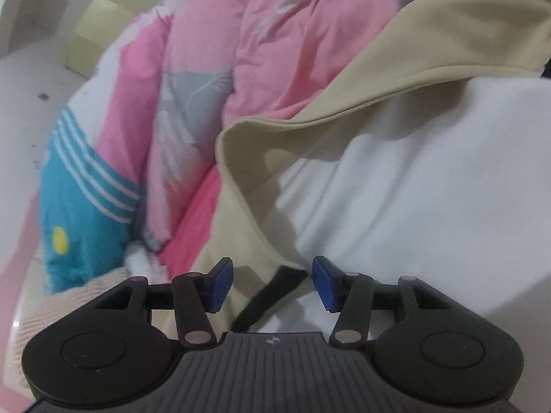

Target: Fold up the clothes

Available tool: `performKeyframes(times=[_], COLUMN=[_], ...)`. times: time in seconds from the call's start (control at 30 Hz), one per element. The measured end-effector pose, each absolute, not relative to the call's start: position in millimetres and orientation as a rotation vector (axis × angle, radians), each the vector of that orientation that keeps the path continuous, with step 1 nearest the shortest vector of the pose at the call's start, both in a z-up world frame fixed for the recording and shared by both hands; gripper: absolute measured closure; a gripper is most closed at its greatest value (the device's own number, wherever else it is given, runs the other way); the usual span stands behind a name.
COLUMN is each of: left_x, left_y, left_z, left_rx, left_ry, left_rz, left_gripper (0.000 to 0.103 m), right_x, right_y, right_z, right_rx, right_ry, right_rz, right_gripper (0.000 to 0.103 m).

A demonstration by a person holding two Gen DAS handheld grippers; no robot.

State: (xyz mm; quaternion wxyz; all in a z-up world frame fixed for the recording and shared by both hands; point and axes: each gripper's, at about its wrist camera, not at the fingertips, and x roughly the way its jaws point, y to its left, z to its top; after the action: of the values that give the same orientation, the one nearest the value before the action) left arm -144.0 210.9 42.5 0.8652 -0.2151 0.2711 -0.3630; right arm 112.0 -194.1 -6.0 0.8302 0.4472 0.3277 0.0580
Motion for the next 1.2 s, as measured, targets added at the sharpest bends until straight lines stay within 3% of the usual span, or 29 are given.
performKeyframes(times=[0.03, 0.13, 0.37, 0.57, 0.8, 1.0, 1.2], left_x=[-145.2, -148.9, -157.7, -157.2, -129.6, -127.1, -132.8], left_y=[209.4, 204.5, 174.4, 112.0, 71.1, 75.3, 93.5], left_z=[43.0, 44.9, 62.0, 65.8, 44.8, 42.2, 40.3], left_rx=[-0.441, -0.417, -0.252, 0.053, 0.091, 0.048, -0.066], left_ry=[0.564, 0.552, 0.546, 0.618, 0.779, 0.805, 0.799], left_rz=[-0.761, -0.774, -0.86, -1.012, -1.033, -1.014, -1.01], left_gripper=[0.091, 0.092, 0.092, 0.092, 0.092, 0.089, 0.067], right_x=[111.0, 106.1, 102.1, 138.5, 187.1, 192.7, 106.3], right_y=[-195.0, -198.3, -223.4, -212.1, -148.2, -162.2, -246.7], right_z=[-4.6, 3.4, 88.8, 147.4, 105.6, 62.0, 133.9], right_rx=[0.957, 0.959, 0.776, 0.421, -0.064, -0.014, 0.308], right_ry=[0.694, 0.672, 0.47, 0.498, 0.624, 0.701, 0.632], right_rz=[0.141, 0.183, 0.189, 0.121, 0.02, -0.004, 0.061], right_gripper=[0.078, 0.09, 0.092, 0.093, 0.093, 0.088, 0.084])
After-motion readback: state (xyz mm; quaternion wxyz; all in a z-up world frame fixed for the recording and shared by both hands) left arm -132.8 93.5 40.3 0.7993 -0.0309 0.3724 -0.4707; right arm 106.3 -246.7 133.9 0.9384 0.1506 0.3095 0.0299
